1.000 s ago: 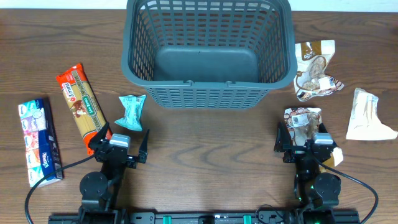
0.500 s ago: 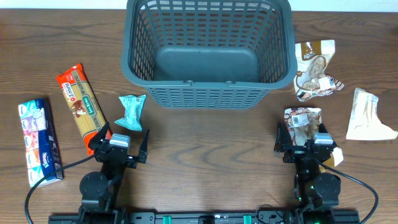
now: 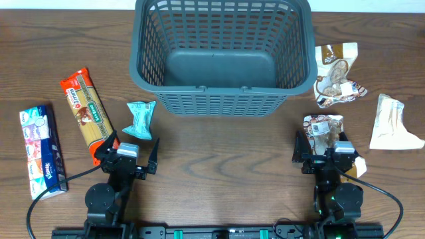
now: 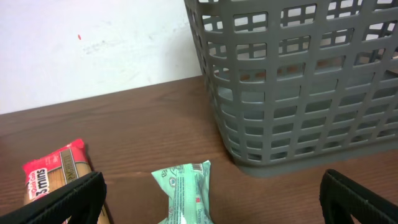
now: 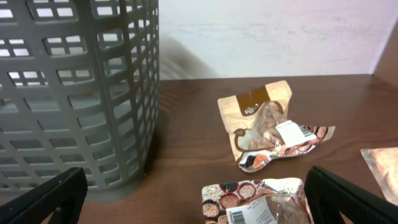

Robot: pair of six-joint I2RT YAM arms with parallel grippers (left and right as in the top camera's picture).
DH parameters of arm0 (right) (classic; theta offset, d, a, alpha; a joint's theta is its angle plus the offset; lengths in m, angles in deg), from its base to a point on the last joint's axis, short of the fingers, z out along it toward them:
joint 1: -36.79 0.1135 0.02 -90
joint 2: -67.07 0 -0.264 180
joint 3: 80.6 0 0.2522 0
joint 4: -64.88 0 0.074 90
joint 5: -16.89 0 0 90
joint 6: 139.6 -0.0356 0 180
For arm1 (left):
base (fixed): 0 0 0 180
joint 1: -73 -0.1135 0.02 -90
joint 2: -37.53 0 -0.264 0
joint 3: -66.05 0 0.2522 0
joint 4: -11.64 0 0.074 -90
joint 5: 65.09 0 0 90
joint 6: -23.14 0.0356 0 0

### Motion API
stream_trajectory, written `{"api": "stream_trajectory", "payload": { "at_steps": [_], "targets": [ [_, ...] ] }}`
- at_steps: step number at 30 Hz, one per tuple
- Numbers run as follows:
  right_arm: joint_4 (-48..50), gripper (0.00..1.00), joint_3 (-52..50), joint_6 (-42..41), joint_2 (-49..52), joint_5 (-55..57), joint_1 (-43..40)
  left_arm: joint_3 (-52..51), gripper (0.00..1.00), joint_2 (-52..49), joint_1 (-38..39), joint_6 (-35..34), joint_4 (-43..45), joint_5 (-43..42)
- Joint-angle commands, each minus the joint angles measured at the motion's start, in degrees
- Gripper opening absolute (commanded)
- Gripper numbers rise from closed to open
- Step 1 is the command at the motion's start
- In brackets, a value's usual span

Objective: Pack container

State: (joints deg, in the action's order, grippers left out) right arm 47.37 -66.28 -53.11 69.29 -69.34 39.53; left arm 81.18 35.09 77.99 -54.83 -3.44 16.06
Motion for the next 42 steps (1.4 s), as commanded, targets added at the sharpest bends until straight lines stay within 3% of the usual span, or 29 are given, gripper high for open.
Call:
{"api": "stream_trajectory", "payload": {
  "at_steps": [1, 6, 9, 19, 27, 32, 36, 42],
  "targets": [
    [0.7, 0.99, -0.2, -4.3, 0.4, -1.2, -0.5, -1.1, 0.99, 0.3, 0.2, -0.4, -1.9, -1.6],
    [1.1, 0.99, 1.4, -11.0, 0.5, -1.7, -0.5, -1.1, 0.99, -0.6, 0.2, -10.2, -1.9, 4.6],
    [-2.6, 0.99, 5.7, -11.1, 1.4, -2.6, -0.5, -1.1, 0.98, -0.8, 0.2, -11.3, -1.9, 5.5],
    [-36.7, 0.99, 39.2, -4.7, 17.6, -4.5, -4.5, -1.1, 0.98, -0.8, 0.2, -11.3, -2.4, 5.5],
    [-69.2, 0.99, 68.3, 3.6, 40.6, -4.8, -5.9, -1.1, 0.98, -0.8, 0.2, -11.3, -2.4, 5.5],
    [-83.9, 0.99, 82.7, 9.5, 55.3, -1.6, -7.8, -1.1, 0.99, -0.8, 0.2, -11.3, -2.4, 5.5],
    [-88.2, 0.99, 88.6, 9.7, 63.4, 5.9, -9.2, -1.1, 0.98, -0.8, 0.2, -11.3, -2.4, 5.5],
    [-85.0, 0.99, 88.5, 17.1, 69.5, 3.6, -10.9, -1.1, 0.99, -0.8, 0.2, -11.3, -2.4, 7.4]
  ]
}}
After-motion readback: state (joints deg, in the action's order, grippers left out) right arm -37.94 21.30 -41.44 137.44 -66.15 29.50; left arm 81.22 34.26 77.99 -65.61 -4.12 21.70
